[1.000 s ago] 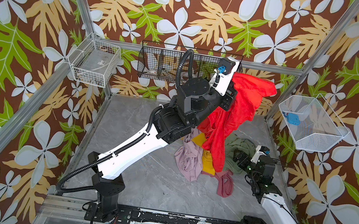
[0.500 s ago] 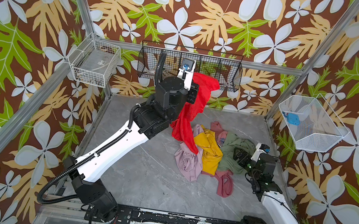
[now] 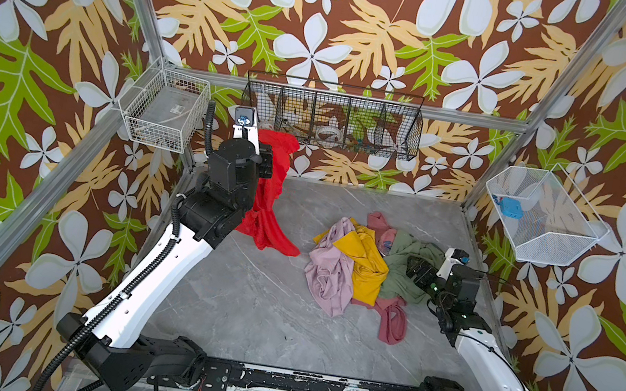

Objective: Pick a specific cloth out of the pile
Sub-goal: 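Carry the red cloth away with the left gripper while the right gripper releases, then lower the red cloth onto the table beside the left gripper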

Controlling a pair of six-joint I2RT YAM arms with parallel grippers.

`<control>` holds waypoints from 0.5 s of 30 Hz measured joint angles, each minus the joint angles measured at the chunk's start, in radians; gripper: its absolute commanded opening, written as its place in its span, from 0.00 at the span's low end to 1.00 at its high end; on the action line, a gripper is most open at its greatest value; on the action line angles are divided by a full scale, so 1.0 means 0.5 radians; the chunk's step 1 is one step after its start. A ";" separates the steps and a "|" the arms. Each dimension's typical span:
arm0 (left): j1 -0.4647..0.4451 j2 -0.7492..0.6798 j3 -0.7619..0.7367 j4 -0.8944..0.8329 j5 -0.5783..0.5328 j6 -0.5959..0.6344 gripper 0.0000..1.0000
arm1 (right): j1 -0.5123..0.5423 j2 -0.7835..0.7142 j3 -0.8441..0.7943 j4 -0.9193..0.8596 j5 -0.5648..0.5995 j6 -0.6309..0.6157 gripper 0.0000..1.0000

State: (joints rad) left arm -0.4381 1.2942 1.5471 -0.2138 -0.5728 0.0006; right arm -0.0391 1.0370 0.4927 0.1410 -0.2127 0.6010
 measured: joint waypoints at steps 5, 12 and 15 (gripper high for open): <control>0.098 -0.033 -0.090 0.005 -0.027 0.002 0.00 | 0.000 0.008 0.005 0.001 -0.001 0.000 0.91; 0.224 -0.030 -0.334 0.104 -0.206 0.201 0.00 | 0.002 -0.002 0.023 -0.014 0.000 -0.005 0.91; 0.230 0.007 -0.389 0.121 -0.246 0.305 0.00 | 0.002 -0.008 0.024 -0.014 0.001 -0.008 0.91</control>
State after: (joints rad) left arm -0.3233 1.2976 1.3525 -0.1535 -0.6960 0.1532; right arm -0.0383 1.0332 0.5049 0.1337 -0.2123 0.5972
